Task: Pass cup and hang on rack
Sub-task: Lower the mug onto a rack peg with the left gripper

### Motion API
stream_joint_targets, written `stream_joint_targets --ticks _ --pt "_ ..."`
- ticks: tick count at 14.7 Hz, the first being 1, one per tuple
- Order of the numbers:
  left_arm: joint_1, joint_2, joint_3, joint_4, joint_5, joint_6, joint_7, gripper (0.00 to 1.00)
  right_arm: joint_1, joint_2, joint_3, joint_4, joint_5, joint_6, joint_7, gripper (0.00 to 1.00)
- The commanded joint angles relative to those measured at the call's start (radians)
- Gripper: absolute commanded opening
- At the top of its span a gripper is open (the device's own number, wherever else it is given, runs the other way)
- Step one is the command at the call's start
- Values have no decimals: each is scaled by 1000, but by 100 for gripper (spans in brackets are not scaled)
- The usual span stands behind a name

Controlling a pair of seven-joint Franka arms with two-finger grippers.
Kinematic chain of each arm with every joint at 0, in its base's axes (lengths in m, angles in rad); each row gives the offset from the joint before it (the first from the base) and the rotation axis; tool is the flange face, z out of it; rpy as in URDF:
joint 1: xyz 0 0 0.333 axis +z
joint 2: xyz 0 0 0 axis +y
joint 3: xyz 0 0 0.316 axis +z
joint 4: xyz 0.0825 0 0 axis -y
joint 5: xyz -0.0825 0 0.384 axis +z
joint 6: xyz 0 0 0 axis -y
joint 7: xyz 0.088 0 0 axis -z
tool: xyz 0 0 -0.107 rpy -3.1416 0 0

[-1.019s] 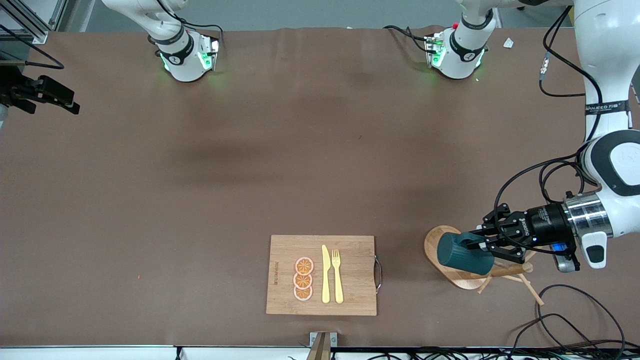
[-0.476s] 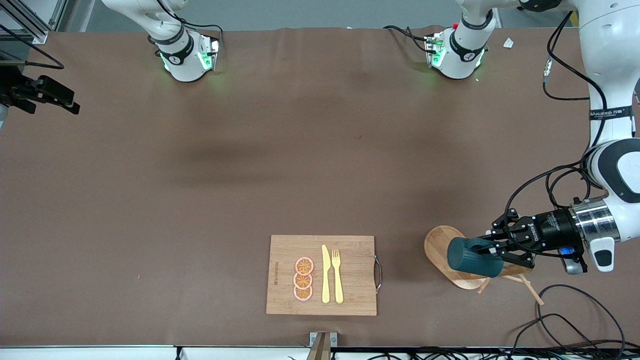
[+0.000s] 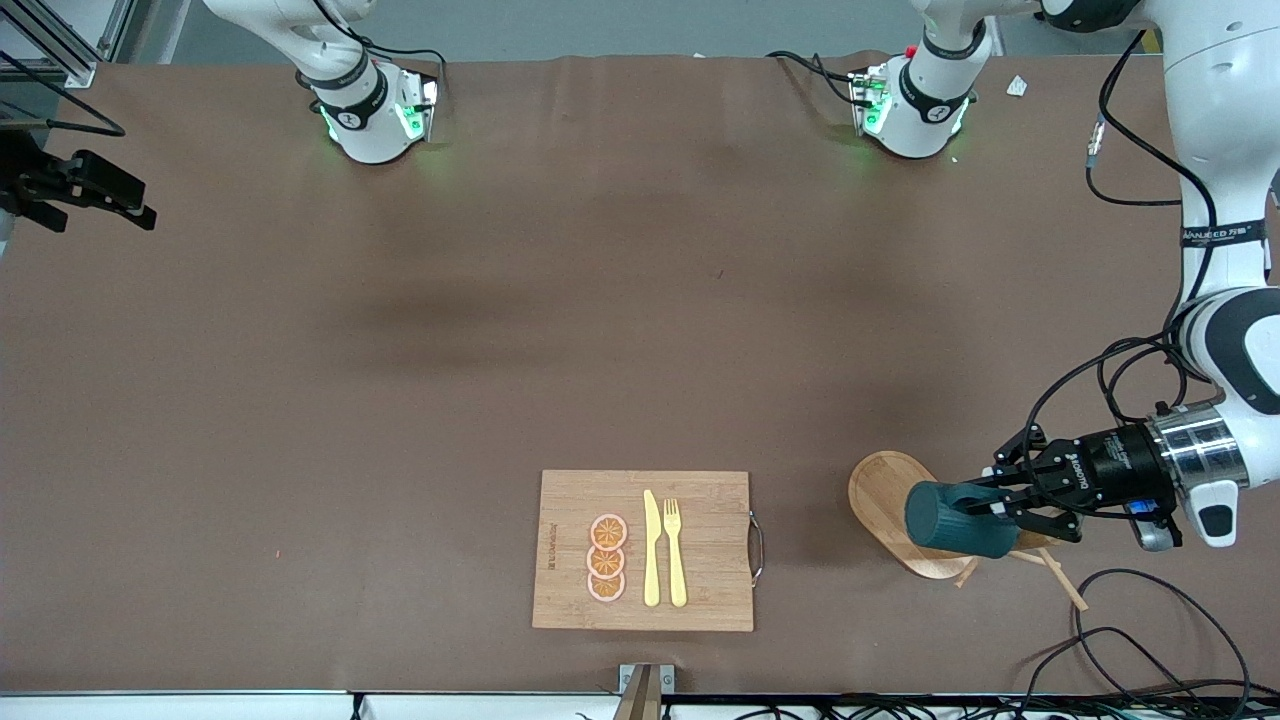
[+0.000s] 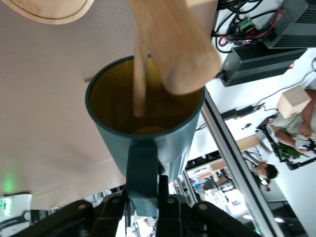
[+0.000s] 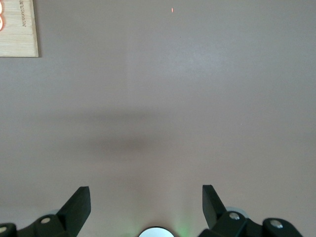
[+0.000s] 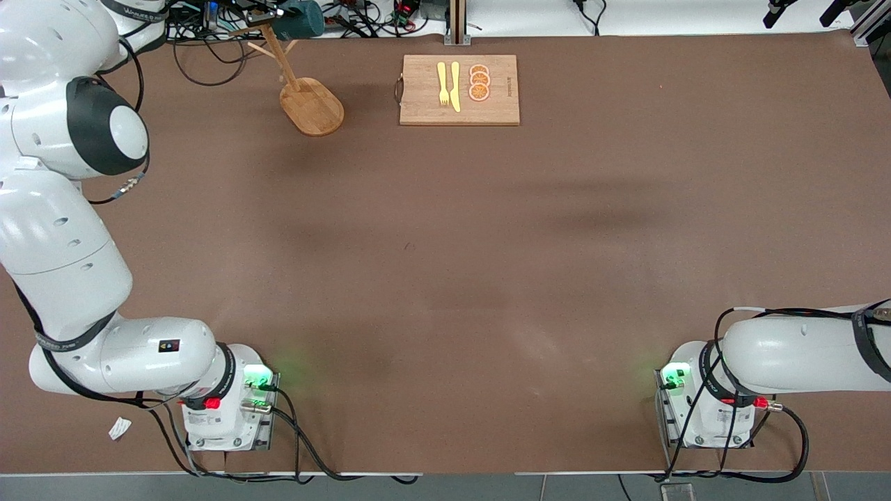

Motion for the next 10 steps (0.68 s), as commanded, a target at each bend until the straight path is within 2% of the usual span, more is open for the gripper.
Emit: stream_joint_targets --ticks 1,10 --pt "13 13 -6 4 -35 -7 27 1 -18 -28 9 -31 -9 13 -24 100" --pt "30 39 -4 5 -37 -7 41 2 -19 -28 7 -32 -7 3 -18 100"
